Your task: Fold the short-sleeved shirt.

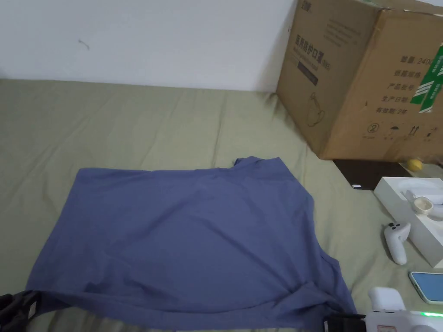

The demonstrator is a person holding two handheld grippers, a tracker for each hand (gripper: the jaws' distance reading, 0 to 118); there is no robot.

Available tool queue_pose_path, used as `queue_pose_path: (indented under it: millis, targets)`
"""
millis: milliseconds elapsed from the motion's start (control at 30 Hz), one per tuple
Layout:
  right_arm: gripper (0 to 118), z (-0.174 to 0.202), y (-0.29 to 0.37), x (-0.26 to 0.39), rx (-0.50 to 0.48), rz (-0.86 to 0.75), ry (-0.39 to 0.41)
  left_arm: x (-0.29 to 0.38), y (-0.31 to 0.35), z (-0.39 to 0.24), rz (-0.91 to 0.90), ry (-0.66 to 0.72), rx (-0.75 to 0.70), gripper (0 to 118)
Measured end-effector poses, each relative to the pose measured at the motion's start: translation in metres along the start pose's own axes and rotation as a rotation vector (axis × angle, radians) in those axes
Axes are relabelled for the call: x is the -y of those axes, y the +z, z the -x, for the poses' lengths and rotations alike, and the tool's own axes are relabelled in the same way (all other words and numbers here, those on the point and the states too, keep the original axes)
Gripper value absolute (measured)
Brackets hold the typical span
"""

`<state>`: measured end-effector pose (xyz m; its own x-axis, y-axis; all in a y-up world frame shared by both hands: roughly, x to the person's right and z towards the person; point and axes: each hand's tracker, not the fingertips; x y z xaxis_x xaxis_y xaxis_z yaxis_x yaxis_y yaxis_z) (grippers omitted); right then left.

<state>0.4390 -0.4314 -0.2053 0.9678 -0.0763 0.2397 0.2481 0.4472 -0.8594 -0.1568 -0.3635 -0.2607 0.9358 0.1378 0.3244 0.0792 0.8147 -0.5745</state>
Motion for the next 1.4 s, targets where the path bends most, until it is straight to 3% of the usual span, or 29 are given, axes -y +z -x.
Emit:
queue_pose_path:
  millis: [33, 167, 200, 333, 567, 700, 833, 1033, 1067, 1100, 1133, 1167, 1200, 1233, 1267, 1400]
  targets:
    - [97, 0.003, -0.001, 0.0, 0.0, -0.014, 0.023, 0.0, -0.001, 0.0, 0.009, 0.001, -0.002, 6]
    - [21, 0.017, 0.008, -0.002, -0.042, -0.031, 0.092, 0.0, -0.001, -0.004, 0.039, -0.023, -0.021, 6]
    - [17, 0.019, 0.012, -0.002, -0.065, -0.044, 0.101, 0.001, -0.001, -0.005, 0.045, -0.024, -0.025, 6]
    - [17, 0.02, 0.03, 0.001, -0.065, -0.1, 0.121, 0.003, 0.003, -0.003, 0.053, -0.008, -0.036, 6]
    - [17, 0.006, 0.079, -0.019, -0.191, -0.168, -0.03, -0.015, 0.009, -0.001, -0.006, 0.001, -0.043, 6]
    - [17, 0.006, 0.083, -0.063, -0.166, -0.138, -0.031, -0.049, -0.016, 0.006, 0.002, 0.005, -0.036, 6]
    - [17, 0.017, 0.058, -0.123, -0.152, -0.109, -0.005, -0.081, -0.064, 0.018, 0.032, -0.004, -0.06, 6]
    - [18, 0.024, -0.027, -0.206, -0.117, 0.001, -0.101, -0.103, -0.151, 0.044, 0.132, 0.088, -0.076, 6]
    - [19, 0.027, -0.039, -0.214, -0.109, 0.0, -0.097, -0.105, -0.163, 0.048, 0.145, 0.102, -0.074, 6]
    - [29, 0.031, -0.051, -0.221, -0.106, -0.002, -0.094, -0.107, -0.173, 0.05, 0.161, 0.115, -0.071, 11]
    - [42, 0.035, -0.06, -0.225, -0.093, -0.007, -0.081, -0.107, -0.181, 0.052, 0.168, 0.122, -0.084, 24]
    - [61, 0.04, -0.067, -0.228, -0.041, -0.034, -0.057, -0.106, -0.191, 0.058, 0.165, 0.116, -0.097, 49]
    - [96, 0.044, -0.072, -0.231, 0.019, -0.079, -0.027, -0.105, -0.197, 0.062, 0.162, 0.115, -0.106, 89]
    - [115, 0.047, -0.076, -0.231, 0.052, -0.126, 0.002, -0.104, -0.201, 0.065, 0.157, 0.119, -0.113, 112]
    - [118, 0.049, -0.077, -0.229, 0.065, -0.162, 0.014, -0.103, -0.204, 0.067, 0.15, 0.13, -0.121, 118]
    - [115, 0.049, -0.062, -0.215, 0.03, -0.273, -0.013, -0.102, -0.181, 0.063, 0.029, 0.217, -0.123, 117]
